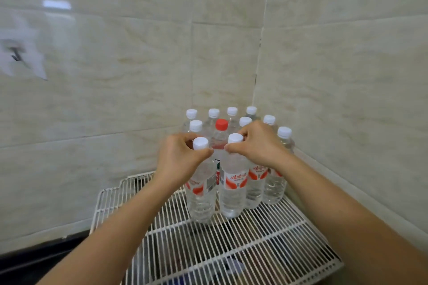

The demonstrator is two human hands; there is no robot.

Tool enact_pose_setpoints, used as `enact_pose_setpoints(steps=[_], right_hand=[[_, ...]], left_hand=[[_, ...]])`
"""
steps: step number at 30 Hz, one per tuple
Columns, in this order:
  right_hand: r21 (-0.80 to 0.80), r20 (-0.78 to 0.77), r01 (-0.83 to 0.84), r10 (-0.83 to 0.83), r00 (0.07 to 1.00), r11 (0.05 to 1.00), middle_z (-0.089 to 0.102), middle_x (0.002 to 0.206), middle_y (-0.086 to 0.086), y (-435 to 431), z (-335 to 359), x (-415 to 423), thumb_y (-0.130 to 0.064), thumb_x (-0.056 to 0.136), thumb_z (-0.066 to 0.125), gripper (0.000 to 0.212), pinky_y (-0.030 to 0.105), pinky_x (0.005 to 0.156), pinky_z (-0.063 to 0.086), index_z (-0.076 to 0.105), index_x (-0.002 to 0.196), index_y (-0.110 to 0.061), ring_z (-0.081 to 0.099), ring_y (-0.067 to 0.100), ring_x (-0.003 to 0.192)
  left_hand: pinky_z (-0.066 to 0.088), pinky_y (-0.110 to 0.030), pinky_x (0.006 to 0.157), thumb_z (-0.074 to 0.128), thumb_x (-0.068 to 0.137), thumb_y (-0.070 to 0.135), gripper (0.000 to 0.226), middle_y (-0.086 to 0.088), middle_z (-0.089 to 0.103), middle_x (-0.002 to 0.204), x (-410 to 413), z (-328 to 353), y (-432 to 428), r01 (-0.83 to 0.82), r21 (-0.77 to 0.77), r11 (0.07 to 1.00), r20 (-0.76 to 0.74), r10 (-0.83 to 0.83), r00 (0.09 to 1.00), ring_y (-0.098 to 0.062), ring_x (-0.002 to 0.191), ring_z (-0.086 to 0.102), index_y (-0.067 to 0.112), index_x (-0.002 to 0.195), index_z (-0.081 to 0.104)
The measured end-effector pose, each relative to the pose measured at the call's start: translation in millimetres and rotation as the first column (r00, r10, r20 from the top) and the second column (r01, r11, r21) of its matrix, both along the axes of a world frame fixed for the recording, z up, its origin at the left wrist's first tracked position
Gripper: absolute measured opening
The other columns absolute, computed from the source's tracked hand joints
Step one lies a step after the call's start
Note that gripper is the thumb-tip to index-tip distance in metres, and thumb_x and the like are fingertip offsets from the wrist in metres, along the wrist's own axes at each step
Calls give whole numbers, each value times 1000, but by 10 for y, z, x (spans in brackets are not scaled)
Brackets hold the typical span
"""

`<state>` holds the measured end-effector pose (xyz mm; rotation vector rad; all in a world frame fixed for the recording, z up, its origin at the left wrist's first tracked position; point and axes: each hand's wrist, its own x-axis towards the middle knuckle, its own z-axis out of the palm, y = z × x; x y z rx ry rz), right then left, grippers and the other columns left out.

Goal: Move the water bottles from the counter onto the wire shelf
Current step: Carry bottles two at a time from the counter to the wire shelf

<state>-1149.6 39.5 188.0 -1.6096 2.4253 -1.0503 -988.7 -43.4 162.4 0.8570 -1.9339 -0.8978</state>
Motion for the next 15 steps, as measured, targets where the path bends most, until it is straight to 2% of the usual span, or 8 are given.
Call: enact_pose_setpoints(steps=[3, 7, 9, 10, 12, 13, 15], right_hand=[[19, -3, -2, 2, 1000, 1000, 45, 54, 6, -80, -24, -76, -36, 72, 78, 45, 31, 52, 32, 61, 65, 5, 41, 17, 50], [49, -32, -13, 15, 999, 999, 44, 52, 3, -117, -24, -114, -37, 74, 77, 41, 31, 51, 31, 57, 59, -4, 42, 18, 52], [78, -71, -14, 20, 997, 997, 42, 51, 1, -105, 3, -92, -38, 76, 76, 46, 30, 49, 29, 47, 54, -10, 41, 18, 51], [93, -89, -10, 18, 996, 996, 41, 52, 0, -97, 20, -77, -37, 78, 75, 48, 30, 48, 28, 43, 53, -12, 41, 17, 50], [121, -115, -1, 15, 993, 993, 43, 56, 0, -87, 46, -59, -36, 80, 73, 47, 29, 48, 28, 41, 55, -14, 42, 16, 52], [133, -124, 2, 15, 992, 991, 44, 59, 0, -84, 54, -52, -36, 81, 73, 45, 29, 48, 29, 42, 57, -14, 43, 16, 53], [146, -134, 2, 18, 991, 989, 47, 64, 1, -81, 60, -44, -36, 82, 72, 42, 29, 49, 30, 44, 60, -13, 46, 16, 56]], left_hand=[[47, -41, 52, 77, 66, 30, 11, -8, 68, 61, -108, 5, 6, -20, -34, 999, -12, 19, 1000, -10, 52, 50, 21, 71, 73], [33, -25, 48, 78, 69, 35, 17, 2, 53, 48, -156, 15, -1, -67, -113, 991, 21, 70, 997, -8, 45, 40, 20, 73, 71], [34, -26, 51, 76, 71, 40, 23, -2, 54, 52, -154, 16, -31, -72, -185, 980, 89, 90, 992, -10, 49, 41, 19, 79, 70], [36, -27, 54, 75, 73, 42, 23, -5, 59, 59, -143, 23, -42, -57, -218, 974, 140, 89, 986, -11, 55, 46, 25, 89, 70], [40, -27, 61, 71, 77, 43, 43, -6, 68, 75, -106, 37, -73, -20, -237, 971, 236, 78, 969, -13, 65, 54, 25, 116, 66], [41, -28, 62, 69, 80, 43, 41, -5, 67, 77, -83, 49, -83, 4, -239, 971, 273, 63, 960, -16, 68, 58, 26, 117, 65], [45, -35, 61, 65, 83, 41, 16, 3, 59, 70, -51, 88, -87, 54, -262, 963, 328, 36, 944, -21, 69, 62, 32, 96, 63]])
